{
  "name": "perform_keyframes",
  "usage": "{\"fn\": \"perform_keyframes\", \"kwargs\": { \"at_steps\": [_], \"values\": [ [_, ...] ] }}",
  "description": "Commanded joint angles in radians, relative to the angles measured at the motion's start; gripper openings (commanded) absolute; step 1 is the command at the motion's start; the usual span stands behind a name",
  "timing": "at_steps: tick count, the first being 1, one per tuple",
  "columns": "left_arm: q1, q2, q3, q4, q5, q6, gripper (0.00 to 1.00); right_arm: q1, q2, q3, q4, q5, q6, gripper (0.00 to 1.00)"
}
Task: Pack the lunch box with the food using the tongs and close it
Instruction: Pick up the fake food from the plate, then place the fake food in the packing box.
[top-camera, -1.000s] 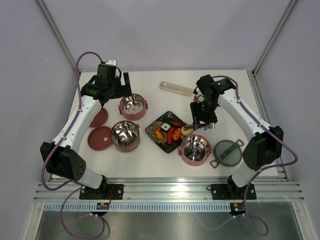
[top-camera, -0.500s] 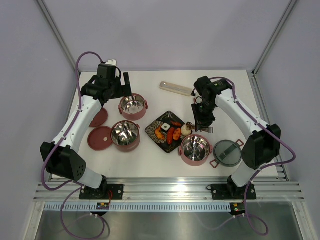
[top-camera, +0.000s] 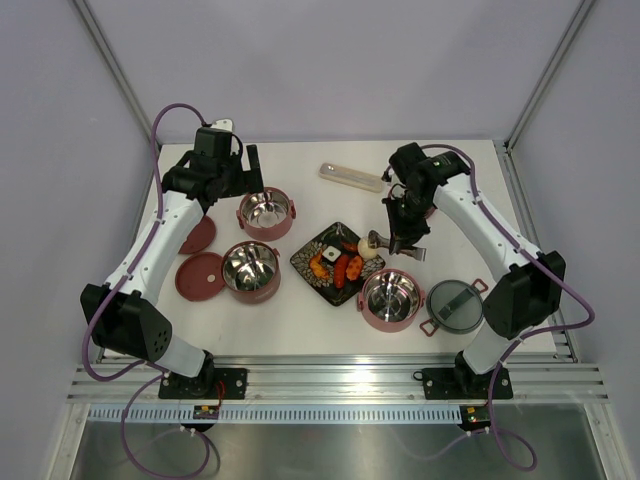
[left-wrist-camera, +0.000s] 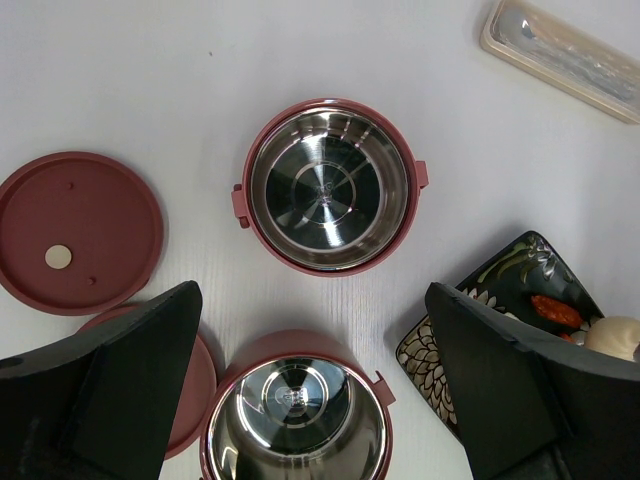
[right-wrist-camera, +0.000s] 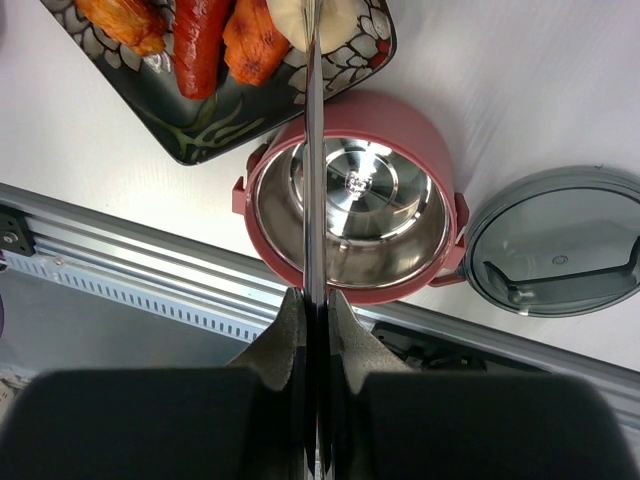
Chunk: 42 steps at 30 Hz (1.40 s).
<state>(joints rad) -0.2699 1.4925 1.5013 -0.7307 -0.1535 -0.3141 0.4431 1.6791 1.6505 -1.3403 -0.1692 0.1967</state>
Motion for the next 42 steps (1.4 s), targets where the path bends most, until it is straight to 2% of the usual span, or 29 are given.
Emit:
{"fn": "perform_keyframes", "kwargs": {
  "at_steps": [1, 8, 13, 24, 29, 42],
  "values": [
    [-0.003, -0.017, 0.014, 0.045, -0.006, 0.003, 0.99, 0.011, -0.055, 0.074, -0.082, -0.016, 0.009, 0.0],
    [-0.003, -0.02, 0.028, 0.037, -0.029, 0.02, 0.99, 0.011, -0.146, 0.055, -0.122, -0.018, 0.064, 0.0],
    [-0.003, -0.012, 0.048, 0.03, -0.06, 0.046, 0.99, 0.011, -0.251, -0.026, -0.163, -0.023, 0.118, 0.0],
    [-0.003, 0.012, 0.068, 0.047, -0.018, 0.024, 0.99, 0.011, -0.41, -0.188, -0.227, -0.073, 0.25, 0.0],
    [-0.003, 0.022, 0.077, 0.05, -0.02, 0.024, 0.99, 0.011, -0.438, -0.225, -0.296, -0.052, 0.259, 0.0],
    [-0.003, 0.037, 0.08, 0.054, -0.001, 0.023, 0.99, 0.011, -0.487, -0.362, -0.298, -0.073, 0.267, 0.0]
  ]
}}
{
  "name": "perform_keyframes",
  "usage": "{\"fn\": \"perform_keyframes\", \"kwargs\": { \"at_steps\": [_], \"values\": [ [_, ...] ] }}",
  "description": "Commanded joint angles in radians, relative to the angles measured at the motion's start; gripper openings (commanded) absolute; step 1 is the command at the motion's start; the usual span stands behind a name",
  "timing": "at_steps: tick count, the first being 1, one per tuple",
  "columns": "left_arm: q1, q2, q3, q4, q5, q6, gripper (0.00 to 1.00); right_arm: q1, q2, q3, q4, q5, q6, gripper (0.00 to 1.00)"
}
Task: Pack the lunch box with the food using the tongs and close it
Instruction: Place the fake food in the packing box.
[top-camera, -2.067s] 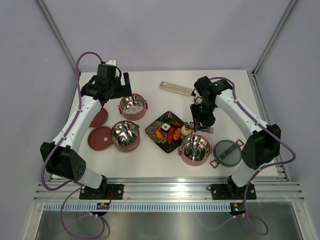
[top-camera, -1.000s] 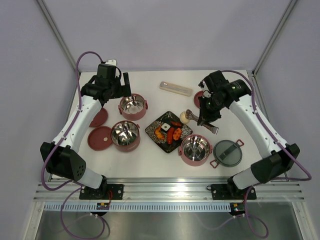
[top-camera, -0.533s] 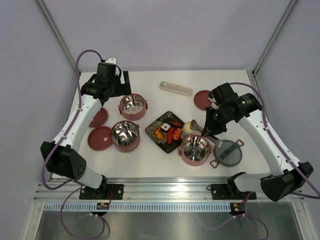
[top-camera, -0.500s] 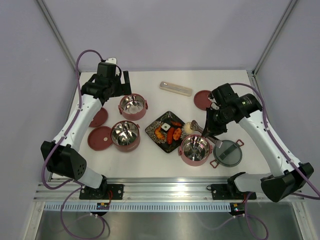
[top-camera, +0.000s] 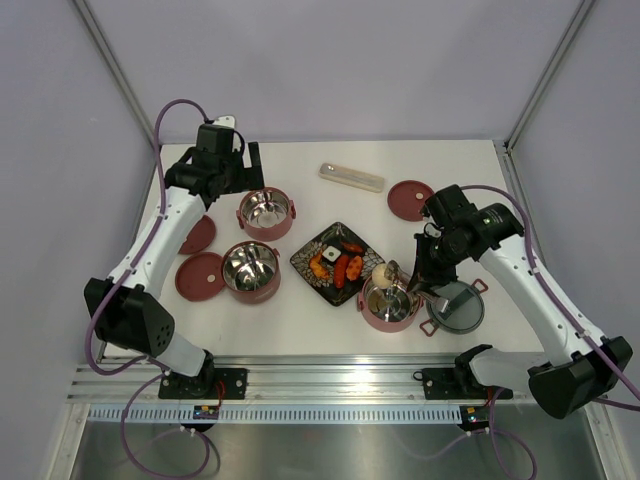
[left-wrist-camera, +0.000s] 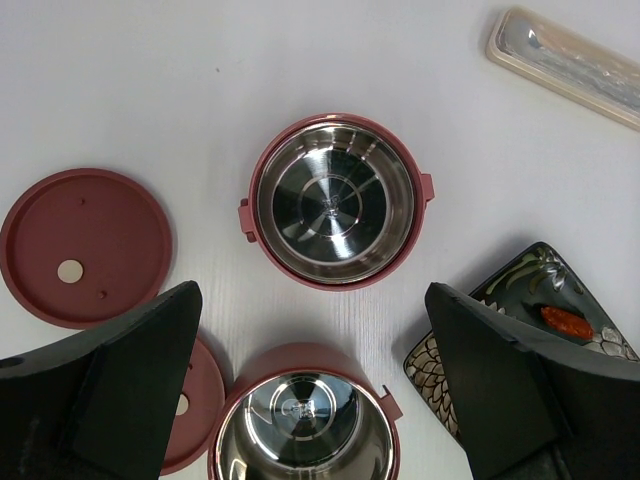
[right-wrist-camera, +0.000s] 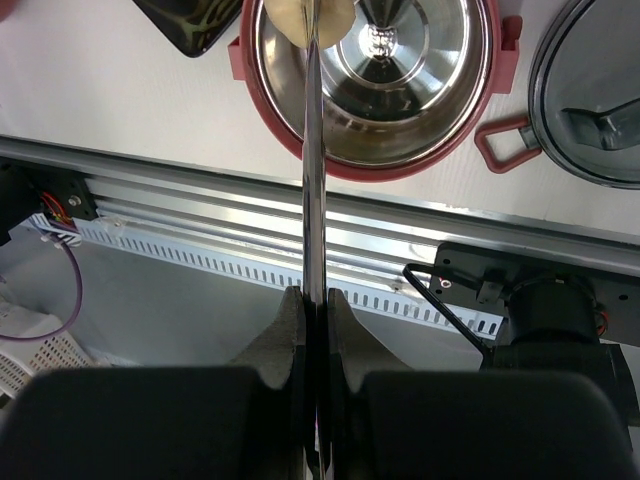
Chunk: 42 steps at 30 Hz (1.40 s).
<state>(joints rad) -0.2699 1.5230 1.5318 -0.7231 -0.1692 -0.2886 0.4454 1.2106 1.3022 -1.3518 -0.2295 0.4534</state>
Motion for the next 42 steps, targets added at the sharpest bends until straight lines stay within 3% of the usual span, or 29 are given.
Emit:
{"fn": "perform_keyframes", "kwargs": {
  "at_steps": [1, 25, 30, 31, 37, 42],
  "values": [
    [-0.003, 0.008, 0.056, 0.045, 0.014, -0.003, 0.99, 0.009, -0.019, -0.021, -0.285, -0.011, 0.008, 0.0],
    [-0.003, 0.045, 0.071, 0.048, 0.033, -0.001, 0.99, 0.009, -0.019, -0.078, -0.29, -0.007, 0.001, 0.01],
    [-0.003, 0.043, 0.068, 0.045, 0.028, 0.002, 0.99, 0.009, -0.002, -0.075, -0.288, -0.004, -0.004, 0.11],
    [-0.005, 0.043, 0.067, 0.045, 0.028, 0.003, 0.99, 0.009, 0.0, -0.073, -0.288, -0.004, -0.004, 0.18],
    [-0.003, 0.045, 0.065, 0.045, 0.022, 0.006, 0.99, 0.009, 0.006, -0.072, -0.287, -0.002, -0.005, 0.37],
    [-0.005, 0.043, 0.064, 0.048, 0.022, 0.006, 0.99, 0.009, 0.01, -0.069, -0.288, 0.001, -0.005, 0.43]
  ]
}}
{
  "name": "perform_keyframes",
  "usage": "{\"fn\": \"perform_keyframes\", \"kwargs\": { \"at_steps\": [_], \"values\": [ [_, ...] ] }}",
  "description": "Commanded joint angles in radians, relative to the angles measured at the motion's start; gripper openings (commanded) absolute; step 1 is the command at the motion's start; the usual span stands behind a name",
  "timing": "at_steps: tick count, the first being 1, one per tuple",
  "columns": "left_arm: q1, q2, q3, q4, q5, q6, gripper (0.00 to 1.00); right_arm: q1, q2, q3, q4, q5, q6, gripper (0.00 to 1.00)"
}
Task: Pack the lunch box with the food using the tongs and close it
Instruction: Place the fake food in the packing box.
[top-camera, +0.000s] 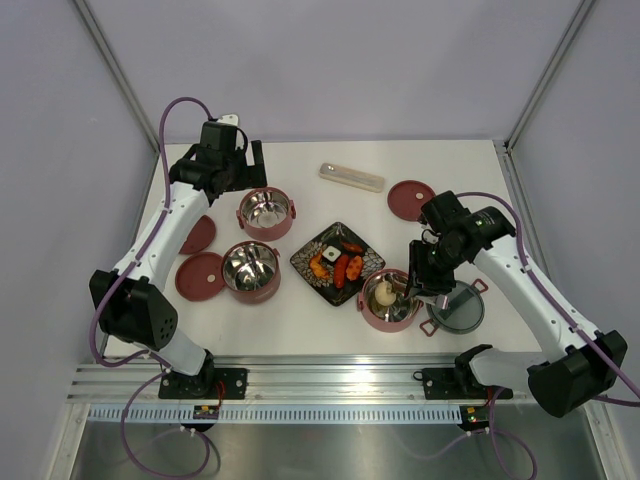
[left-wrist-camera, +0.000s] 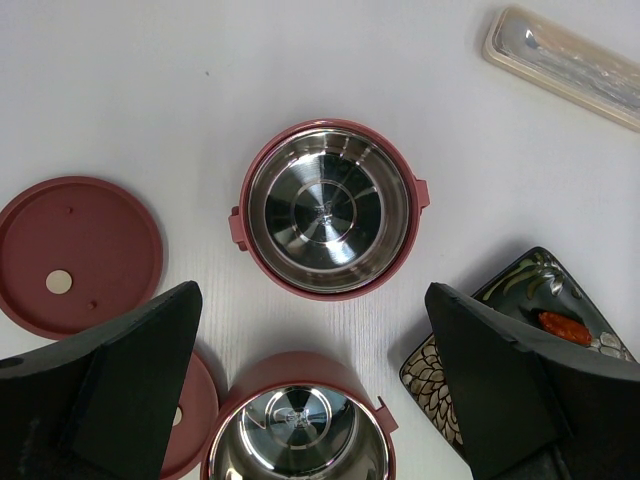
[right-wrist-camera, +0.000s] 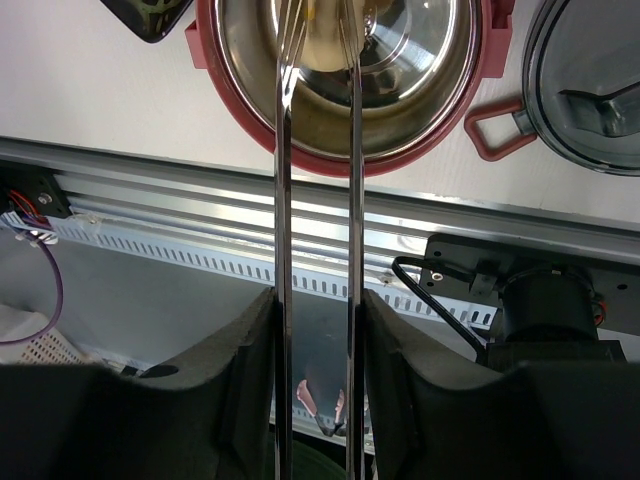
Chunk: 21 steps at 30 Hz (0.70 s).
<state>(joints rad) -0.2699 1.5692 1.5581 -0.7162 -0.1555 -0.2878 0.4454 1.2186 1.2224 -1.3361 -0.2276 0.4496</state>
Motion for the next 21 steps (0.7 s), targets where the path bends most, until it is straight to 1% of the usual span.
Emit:
{"fn": "perform_keyframes", "kwargs": {
  "at_steps": [1, 12, 15, 21],
  "values": [
    [-0.005, -0.003, 0.036, 0.043, 0.008, 0.004, 0.99, 0.009, 0.001, 0.012, -0.304, -0.001, -0.003, 0.44],
    [-0.005, -0.006, 0.031, 0.043, 0.007, 0.001, 0.99, 0.009, 0.012, 0.032, -0.302, 0.013, -0.009, 0.45],
    [-0.003, -0.009, 0.03, 0.041, 0.005, 0.001, 0.99, 0.01, 0.015, 0.069, -0.302, 0.022, -0.009, 0.45],
    [-0.003, -0.014, 0.028, 0.043, 0.004, 0.001, 0.99, 0.009, 0.041, 0.224, -0.305, 0.008, -0.012, 0.44]
  ]
}}
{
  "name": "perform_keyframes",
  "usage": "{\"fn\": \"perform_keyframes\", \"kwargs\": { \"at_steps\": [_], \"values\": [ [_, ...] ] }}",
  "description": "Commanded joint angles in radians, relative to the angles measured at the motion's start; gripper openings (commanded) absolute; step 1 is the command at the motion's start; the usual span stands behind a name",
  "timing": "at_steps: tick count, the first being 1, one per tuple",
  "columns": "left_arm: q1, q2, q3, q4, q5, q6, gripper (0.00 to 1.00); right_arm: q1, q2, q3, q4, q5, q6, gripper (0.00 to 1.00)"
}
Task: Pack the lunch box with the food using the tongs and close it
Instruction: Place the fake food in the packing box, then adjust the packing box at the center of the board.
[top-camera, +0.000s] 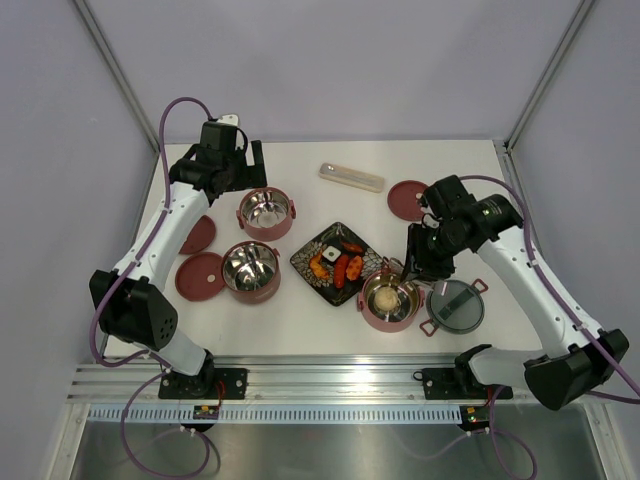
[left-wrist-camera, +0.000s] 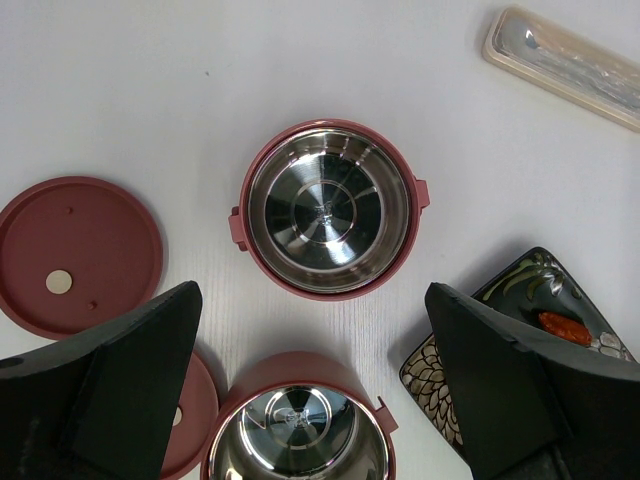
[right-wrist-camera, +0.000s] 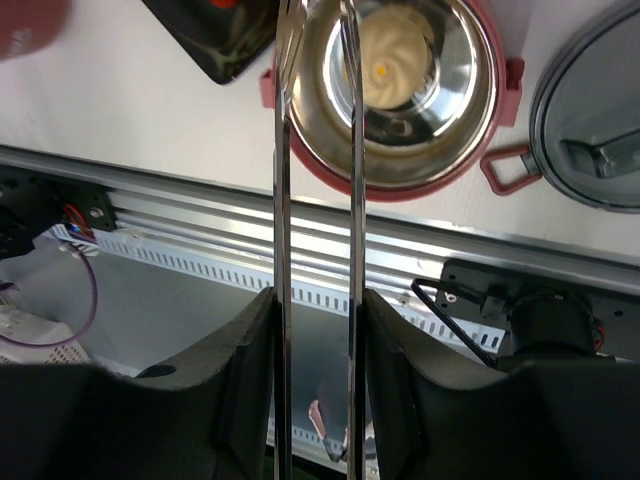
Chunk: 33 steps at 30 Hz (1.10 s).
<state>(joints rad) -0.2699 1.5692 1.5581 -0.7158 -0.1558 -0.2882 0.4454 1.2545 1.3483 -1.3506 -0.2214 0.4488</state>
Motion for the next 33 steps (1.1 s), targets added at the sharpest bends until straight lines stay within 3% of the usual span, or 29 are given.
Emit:
{"fn": "perform_keyframes", "kwargs": {
  "at_steps": [1, 13, 33],
  "values": [
    [-0.003, -0.014, 0.025, 0.044, 0.001, 0.001, 0.99, 0.009, 0.009, 0.15, -0.289, 0.002, -0.013, 0.44],
    [-0.003, -0.021, 0.02, 0.032, -0.014, -0.016, 0.99, 0.009, 0.23, 0.35, -0.225, 0.019, -0.094, 0.43],
    [0.0, 0.006, 0.049, -0.059, -0.037, -0.048, 0.99, 0.09, 0.312, 0.242, -0.033, -0.009, -0.03, 0.45]
  ]
}}
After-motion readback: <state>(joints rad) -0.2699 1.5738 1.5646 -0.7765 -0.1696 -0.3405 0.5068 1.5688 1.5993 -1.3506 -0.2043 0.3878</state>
